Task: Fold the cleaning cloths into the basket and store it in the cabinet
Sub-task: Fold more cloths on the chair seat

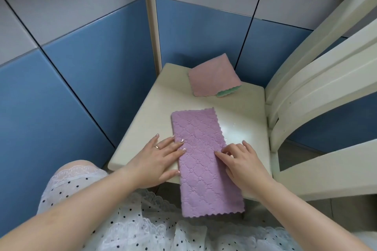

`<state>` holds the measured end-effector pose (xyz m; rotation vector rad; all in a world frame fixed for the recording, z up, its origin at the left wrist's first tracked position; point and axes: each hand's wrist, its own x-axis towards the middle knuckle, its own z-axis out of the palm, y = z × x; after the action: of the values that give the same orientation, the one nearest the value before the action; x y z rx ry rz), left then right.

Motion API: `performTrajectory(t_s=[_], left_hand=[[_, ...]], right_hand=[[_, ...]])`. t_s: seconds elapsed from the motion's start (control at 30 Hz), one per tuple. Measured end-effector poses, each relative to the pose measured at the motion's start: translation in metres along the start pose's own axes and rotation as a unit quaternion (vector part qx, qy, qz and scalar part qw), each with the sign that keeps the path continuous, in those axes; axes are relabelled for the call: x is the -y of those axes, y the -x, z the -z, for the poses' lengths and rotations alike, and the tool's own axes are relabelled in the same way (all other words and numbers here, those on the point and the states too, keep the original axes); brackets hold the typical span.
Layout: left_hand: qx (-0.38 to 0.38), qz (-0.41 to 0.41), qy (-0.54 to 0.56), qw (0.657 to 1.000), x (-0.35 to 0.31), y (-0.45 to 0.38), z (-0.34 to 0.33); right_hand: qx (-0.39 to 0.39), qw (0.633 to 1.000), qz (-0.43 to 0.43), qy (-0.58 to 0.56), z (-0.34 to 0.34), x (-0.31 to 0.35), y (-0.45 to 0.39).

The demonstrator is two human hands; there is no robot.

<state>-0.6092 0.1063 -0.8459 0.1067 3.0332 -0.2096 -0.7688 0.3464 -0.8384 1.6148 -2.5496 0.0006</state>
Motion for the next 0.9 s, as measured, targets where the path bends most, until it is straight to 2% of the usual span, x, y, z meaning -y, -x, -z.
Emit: performTrajectory(t_s=[0.13, 0.23, 0.4, 0.47, 0.63, 0.73, 0.83, 0.9], left_hand=[[-0.005, -0.082, 0.013, 0.997, 0.015, -0.01, -0.002], [-0.025, -0.122, -0.019, 0.992, 0.018, -0.011, 0.001], [-0.081, -0.218, -0.029, 0.972, -0.005, -0.008, -0.006], [-0.107, -0.241, -0.027, 0.964, -0.016, -0.009, -0.012], [-0.112, -0.245, -0.017, 0.963, -0.024, -0.014, -0.015], [-0.083, -0.251, 0.004, 0.964, -0.021, -0.014, -0.012], [-0.047, -0.246, 0.07, 0.966, -0.019, -0.014, -0.013], [-0.055, -0.22, 0.145, 0.963, -0.022, -0.015, -0.012]], right_hand=[[-0.022, 0.997, 0.002, -0.077, -0.003, 0.006, 0.021], [-0.03, 0.994, 0.024, -0.103, -0.002, 0.001, 0.033], [0.099, 0.989, 0.11, -0.031, -0.001, -0.014, 0.055], [0.103, 0.986, 0.132, -0.004, -0.006, -0.011, 0.058], [0.022, 0.988, 0.153, -0.015, -0.02, -0.001, 0.058], [0.005, 0.986, 0.159, -0.042, -0.023, 0.006, 0.054], [0.01, 0.987, 0.139, -0.08, -0.02, 0.005, 0.053], [0.01, 0.981, 0.097, -0.167, -0.015, 0.005, 0.05]])
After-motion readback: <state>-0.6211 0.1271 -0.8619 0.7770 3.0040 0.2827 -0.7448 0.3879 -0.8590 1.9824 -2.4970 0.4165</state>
